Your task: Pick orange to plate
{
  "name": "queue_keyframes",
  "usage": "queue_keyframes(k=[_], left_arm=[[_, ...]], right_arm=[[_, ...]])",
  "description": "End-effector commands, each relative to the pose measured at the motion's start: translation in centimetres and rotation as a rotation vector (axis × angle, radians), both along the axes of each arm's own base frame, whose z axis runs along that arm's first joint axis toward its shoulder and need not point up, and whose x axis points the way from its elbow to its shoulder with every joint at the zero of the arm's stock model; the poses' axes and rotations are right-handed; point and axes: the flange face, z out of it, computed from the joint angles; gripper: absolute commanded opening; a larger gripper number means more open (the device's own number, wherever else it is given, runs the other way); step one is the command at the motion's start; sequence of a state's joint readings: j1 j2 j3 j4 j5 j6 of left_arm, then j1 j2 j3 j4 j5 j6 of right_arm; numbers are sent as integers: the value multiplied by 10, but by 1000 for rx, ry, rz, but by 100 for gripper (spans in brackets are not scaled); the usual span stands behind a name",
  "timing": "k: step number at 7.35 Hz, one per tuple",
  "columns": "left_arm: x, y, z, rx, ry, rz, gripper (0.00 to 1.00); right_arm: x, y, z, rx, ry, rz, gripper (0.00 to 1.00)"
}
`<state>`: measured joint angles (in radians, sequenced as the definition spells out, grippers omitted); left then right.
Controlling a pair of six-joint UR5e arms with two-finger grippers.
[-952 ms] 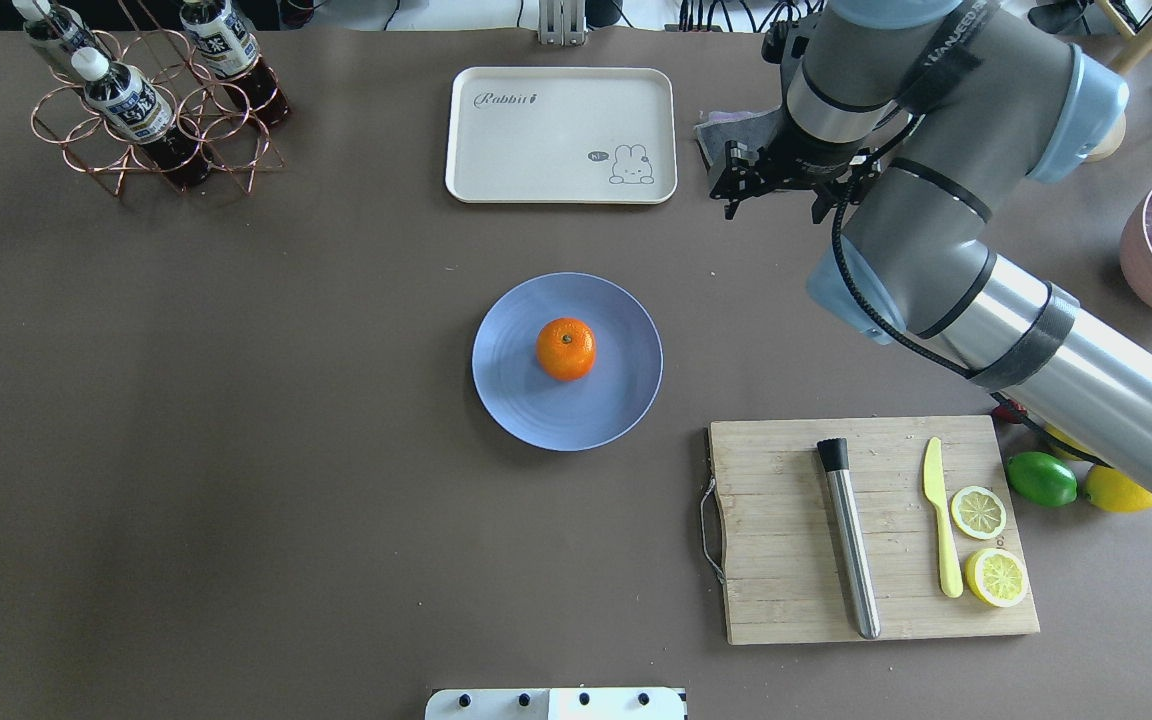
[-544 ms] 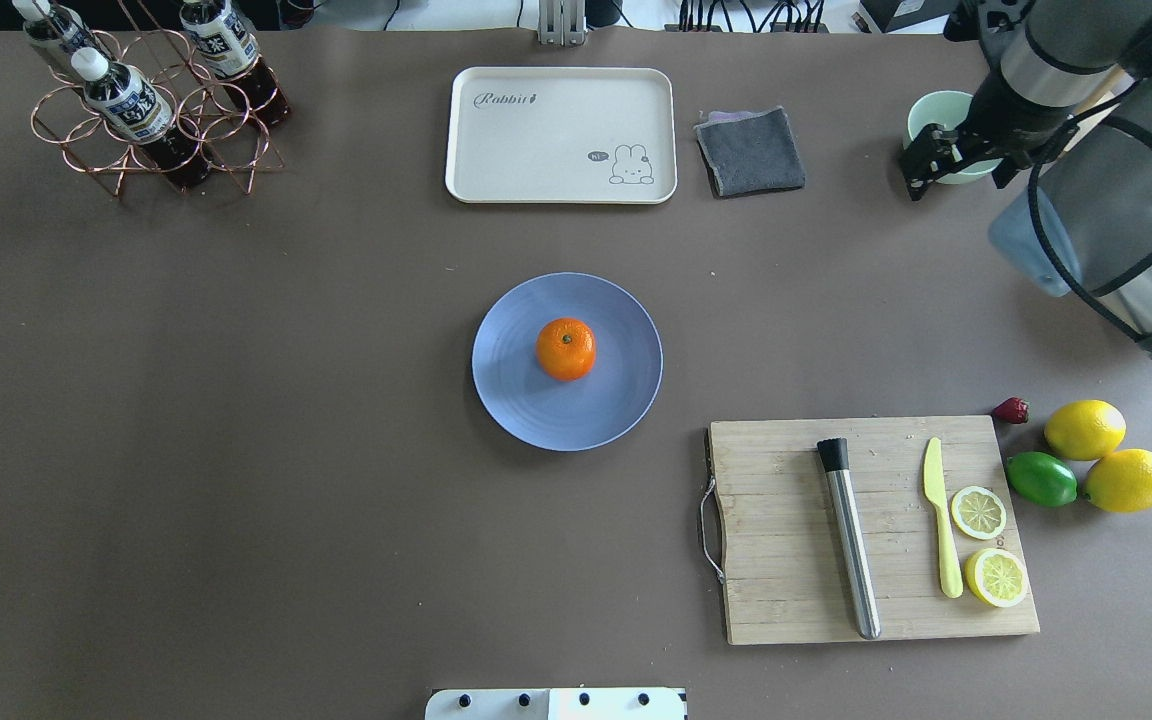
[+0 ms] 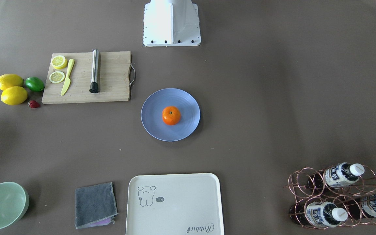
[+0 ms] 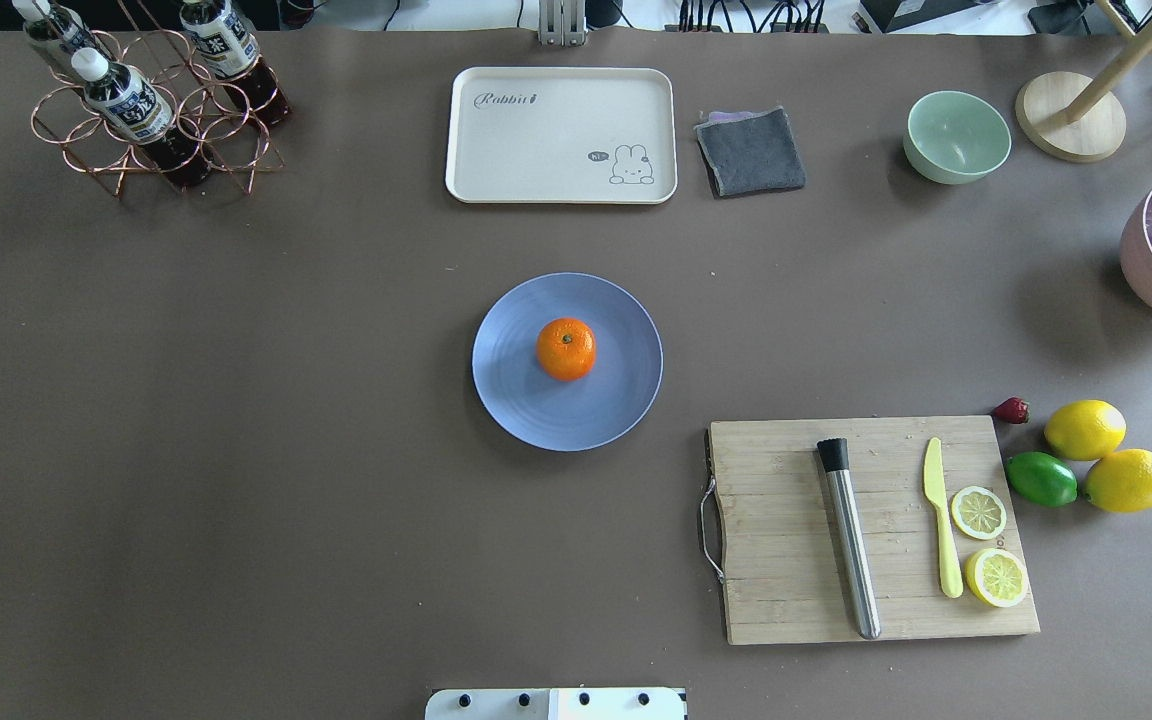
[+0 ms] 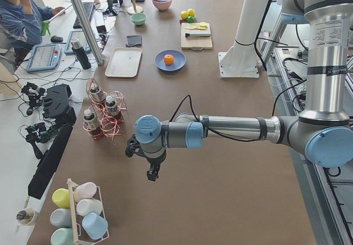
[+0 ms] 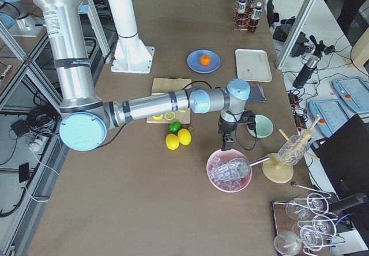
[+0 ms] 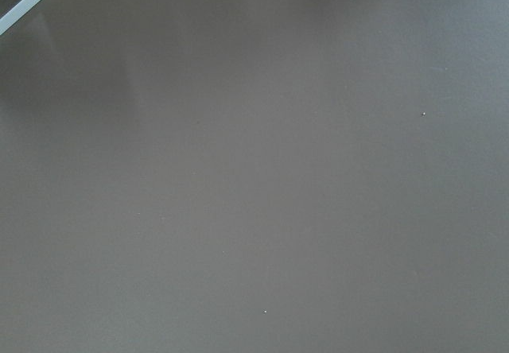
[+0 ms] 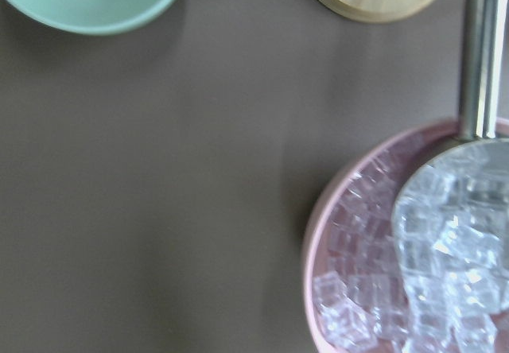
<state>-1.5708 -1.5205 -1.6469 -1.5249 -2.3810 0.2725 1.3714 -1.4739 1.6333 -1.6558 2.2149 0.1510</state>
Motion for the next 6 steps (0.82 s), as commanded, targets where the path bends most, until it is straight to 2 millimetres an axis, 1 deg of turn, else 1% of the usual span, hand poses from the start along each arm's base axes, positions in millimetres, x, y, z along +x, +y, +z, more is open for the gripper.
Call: queue_keyframes(k=[1,2,3,4,6], left_arm=[[0,-1,-4,7,1,-1,98],[0,0,-4,7,6,-1,98],[0,-1,-8,28,0,4,98],[3,-1,-7,18,-3,5,98],[2,0,-6,17,-5,5,98]], right_arm=[[62,58,62,-118,2,97,100],[73,79,82,-162,6,119,100],[76,84,85,-169,8,125,100],[78,83,84,-166,8,130,100],[78,83,77,-151,7,129,100]])
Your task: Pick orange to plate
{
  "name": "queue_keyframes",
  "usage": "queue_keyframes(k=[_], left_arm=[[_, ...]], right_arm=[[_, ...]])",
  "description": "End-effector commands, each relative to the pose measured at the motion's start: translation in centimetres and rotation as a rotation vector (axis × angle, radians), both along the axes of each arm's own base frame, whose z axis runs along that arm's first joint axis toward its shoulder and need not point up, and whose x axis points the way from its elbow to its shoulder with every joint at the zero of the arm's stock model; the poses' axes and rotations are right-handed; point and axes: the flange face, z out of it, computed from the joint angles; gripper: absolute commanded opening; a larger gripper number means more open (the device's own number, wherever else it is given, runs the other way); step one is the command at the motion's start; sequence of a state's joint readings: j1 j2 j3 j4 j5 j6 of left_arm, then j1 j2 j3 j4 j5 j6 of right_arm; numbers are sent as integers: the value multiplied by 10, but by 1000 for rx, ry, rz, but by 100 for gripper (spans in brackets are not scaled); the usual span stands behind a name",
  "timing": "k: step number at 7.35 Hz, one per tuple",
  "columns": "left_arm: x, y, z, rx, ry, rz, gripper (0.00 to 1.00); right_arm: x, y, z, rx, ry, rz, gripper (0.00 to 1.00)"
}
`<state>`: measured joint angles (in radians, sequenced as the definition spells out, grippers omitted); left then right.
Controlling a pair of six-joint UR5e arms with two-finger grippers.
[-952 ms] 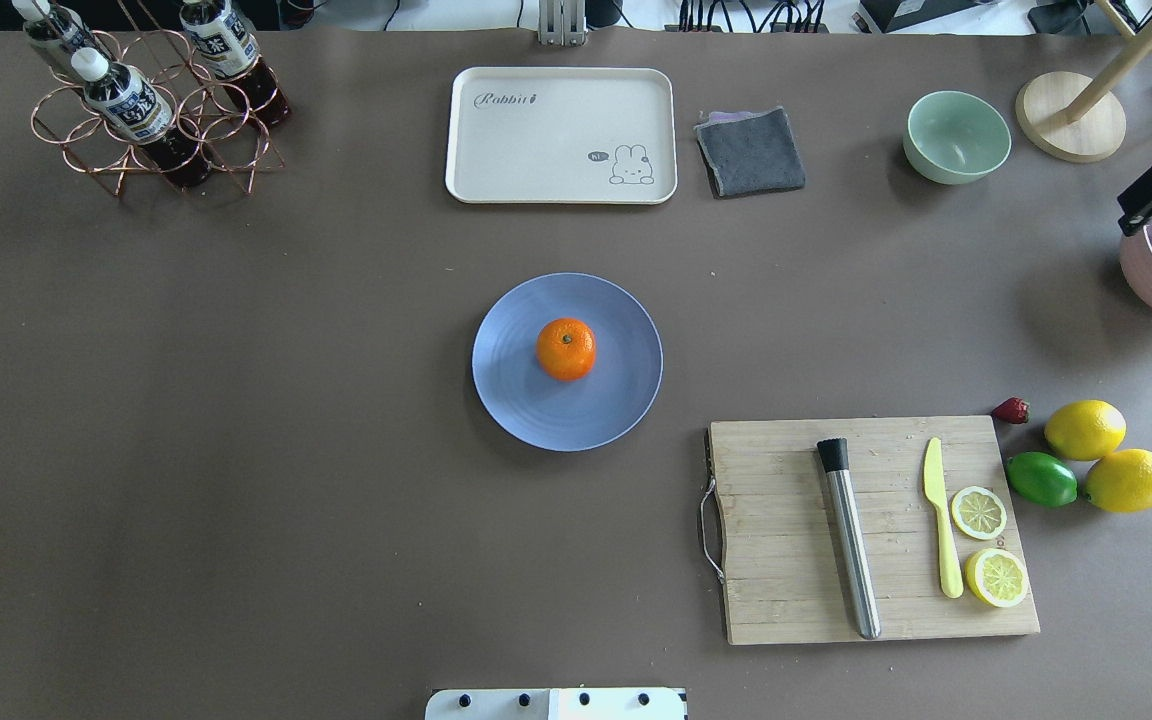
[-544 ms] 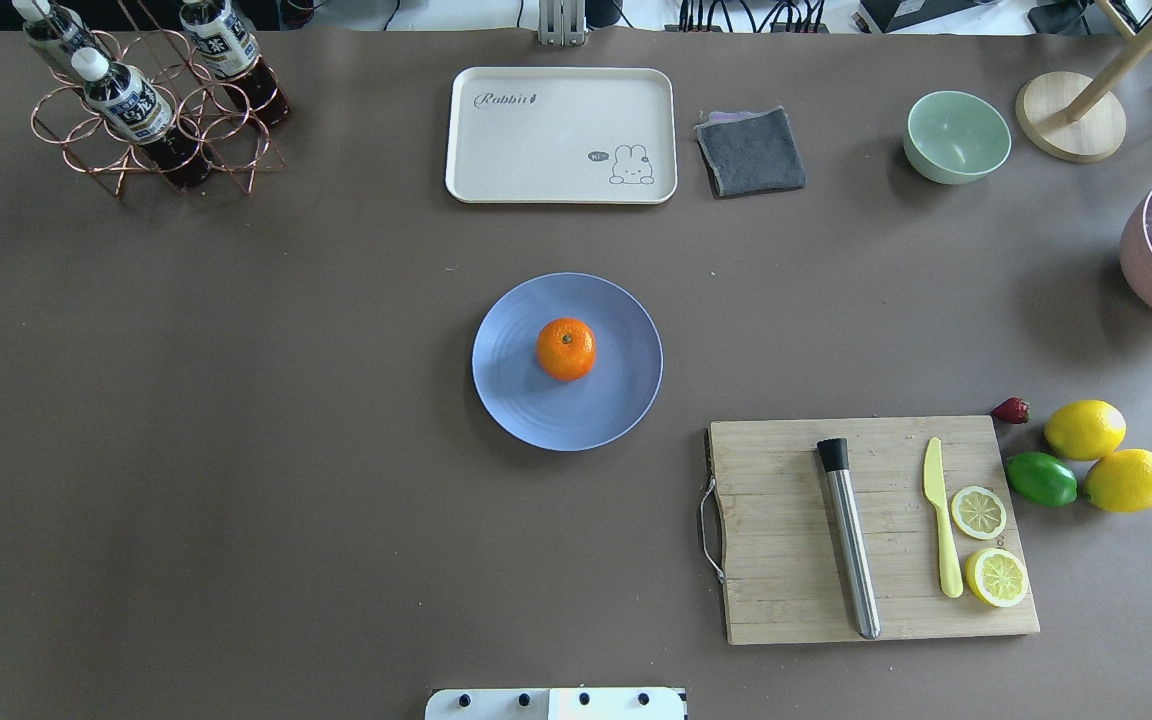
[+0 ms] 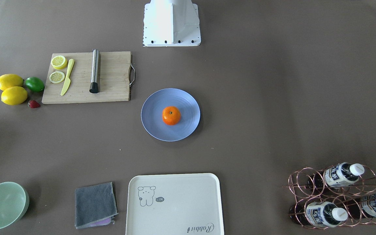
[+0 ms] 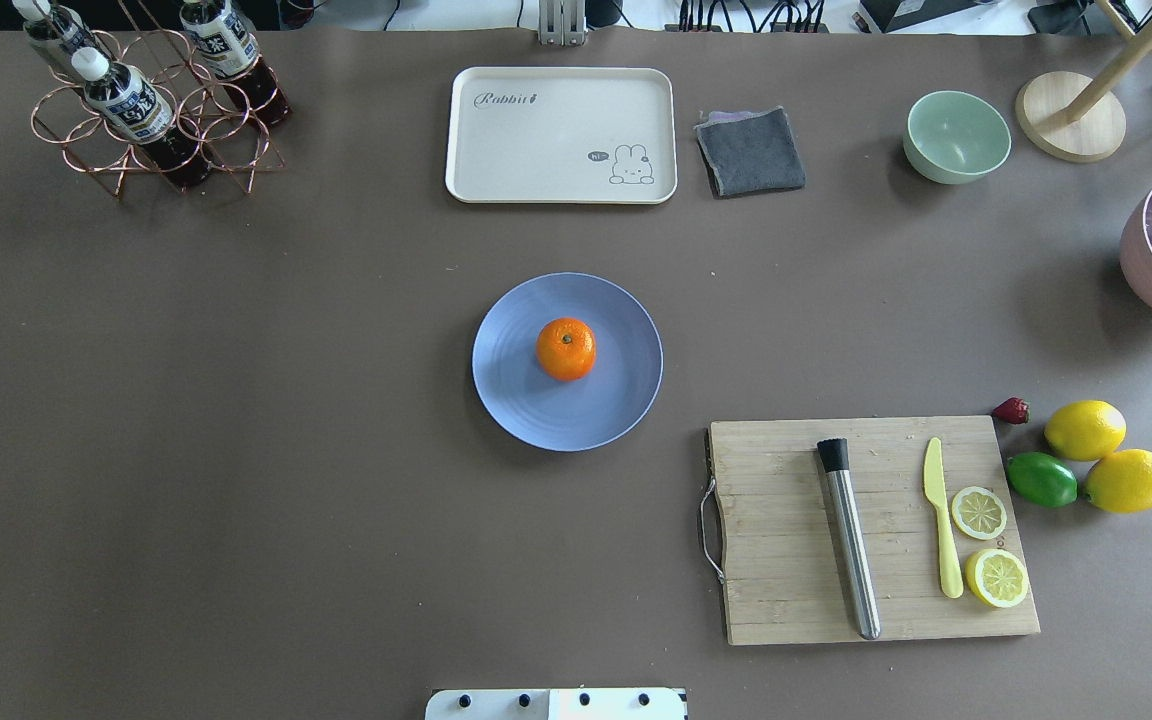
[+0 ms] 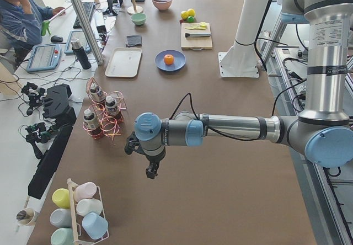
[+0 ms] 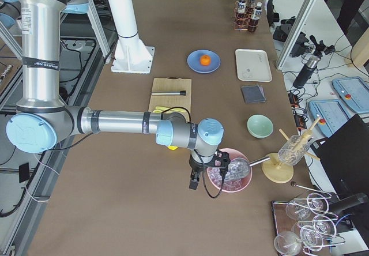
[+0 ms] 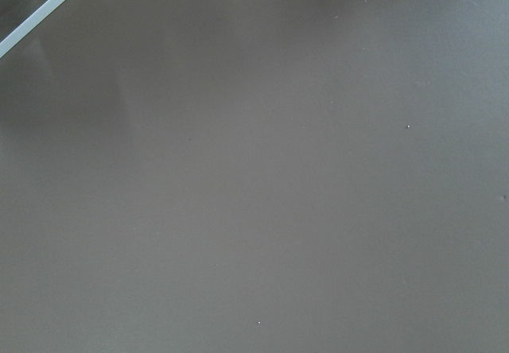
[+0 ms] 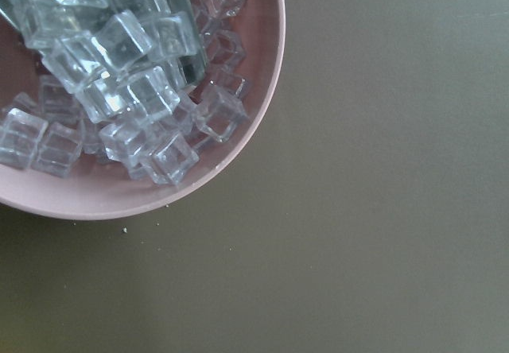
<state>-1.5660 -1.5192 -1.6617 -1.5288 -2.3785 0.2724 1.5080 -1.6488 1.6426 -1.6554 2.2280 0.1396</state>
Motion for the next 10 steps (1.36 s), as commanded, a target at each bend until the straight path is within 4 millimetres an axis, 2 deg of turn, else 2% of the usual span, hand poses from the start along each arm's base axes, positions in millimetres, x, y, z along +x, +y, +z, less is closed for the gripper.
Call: queue_keyframes(k=[1,5,10], left_arm=[[0,2,2,-3,-2,2,98],[0,5,8,-13,-2,3,98],[1,8,11,-20,-1,3,98]], right_arm=[[1,-3,-7,14,0,1,100],[1,4,2,-4,-2,-1,100],[-1,4,1,-4,-21,-2,100]])
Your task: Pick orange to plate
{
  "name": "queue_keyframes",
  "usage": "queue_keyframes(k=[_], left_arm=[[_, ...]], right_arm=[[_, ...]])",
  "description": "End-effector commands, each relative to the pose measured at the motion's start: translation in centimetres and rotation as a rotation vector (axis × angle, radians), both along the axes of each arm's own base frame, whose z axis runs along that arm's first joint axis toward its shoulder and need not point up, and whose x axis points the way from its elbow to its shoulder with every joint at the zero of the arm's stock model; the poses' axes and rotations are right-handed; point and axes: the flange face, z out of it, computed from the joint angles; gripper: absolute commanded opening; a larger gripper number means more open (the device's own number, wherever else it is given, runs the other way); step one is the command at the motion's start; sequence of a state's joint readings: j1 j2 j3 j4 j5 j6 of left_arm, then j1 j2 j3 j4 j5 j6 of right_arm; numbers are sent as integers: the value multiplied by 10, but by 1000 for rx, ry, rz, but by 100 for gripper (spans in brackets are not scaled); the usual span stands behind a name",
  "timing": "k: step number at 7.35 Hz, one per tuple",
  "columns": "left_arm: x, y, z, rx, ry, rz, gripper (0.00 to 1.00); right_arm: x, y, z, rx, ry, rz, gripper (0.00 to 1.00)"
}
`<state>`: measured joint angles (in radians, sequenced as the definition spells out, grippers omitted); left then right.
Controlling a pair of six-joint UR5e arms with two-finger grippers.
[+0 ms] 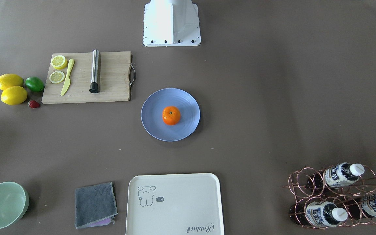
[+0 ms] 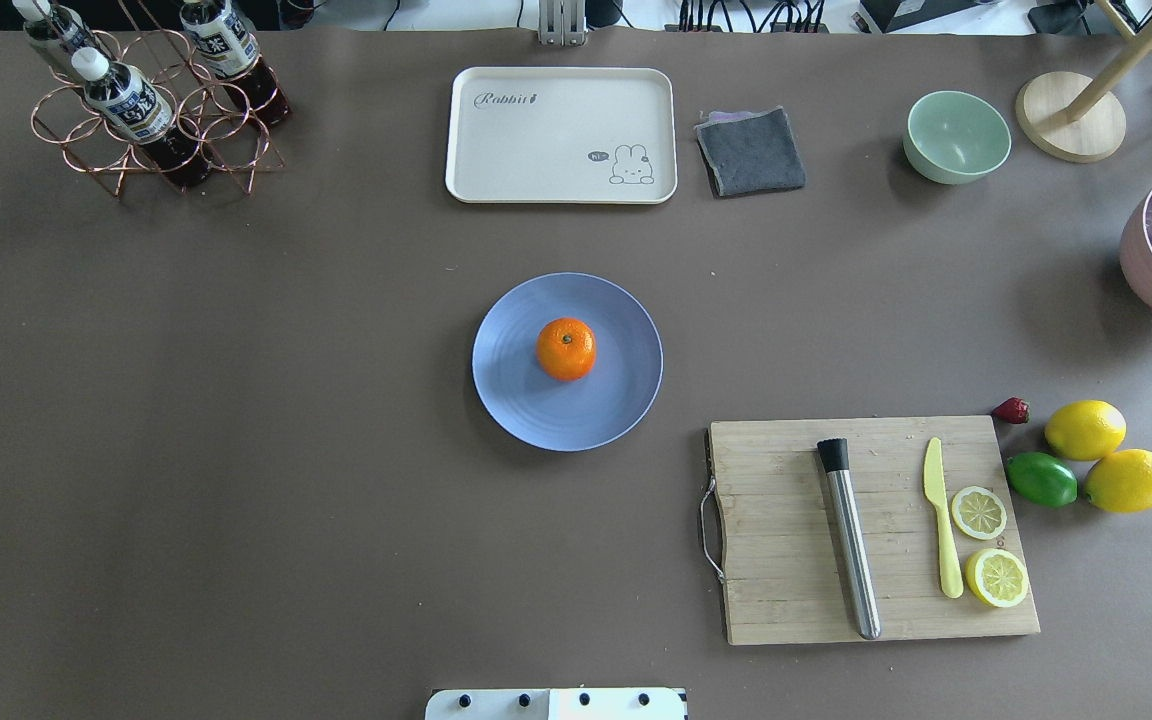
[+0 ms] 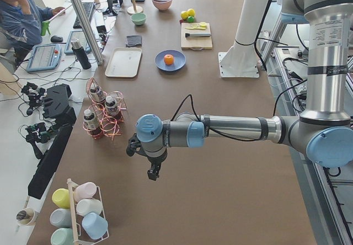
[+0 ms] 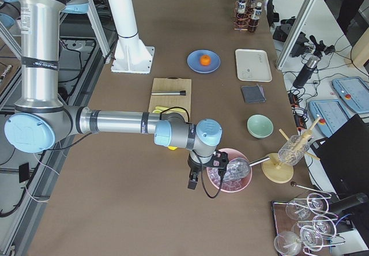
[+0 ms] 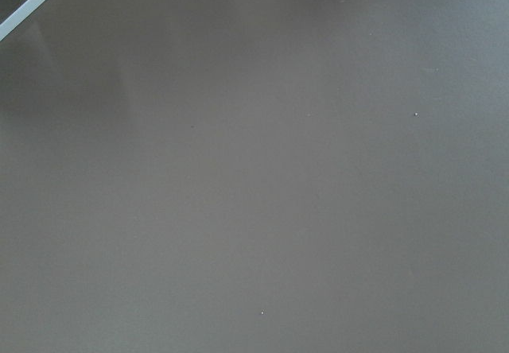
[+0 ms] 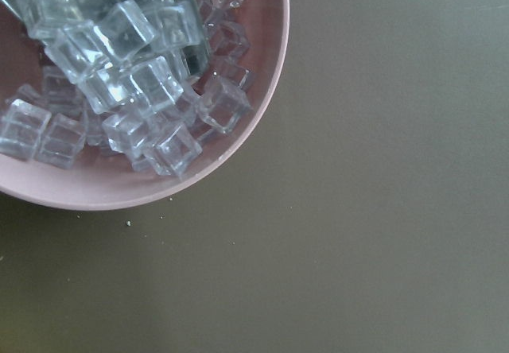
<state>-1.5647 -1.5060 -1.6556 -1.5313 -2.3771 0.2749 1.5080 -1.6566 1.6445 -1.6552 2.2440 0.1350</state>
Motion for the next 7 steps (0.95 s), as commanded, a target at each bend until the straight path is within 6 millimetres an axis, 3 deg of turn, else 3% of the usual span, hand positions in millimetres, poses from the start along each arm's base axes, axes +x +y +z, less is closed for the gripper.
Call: queue_keyframes(k=[1,7], left_arm=[[0,2,2,-7,0,0,98],[0,3,5,-16,0,-1,98]], right_arm=[[-1,-1,-2,2,-14,1,100],[-4,-1,-6,5,-45,2,100]])
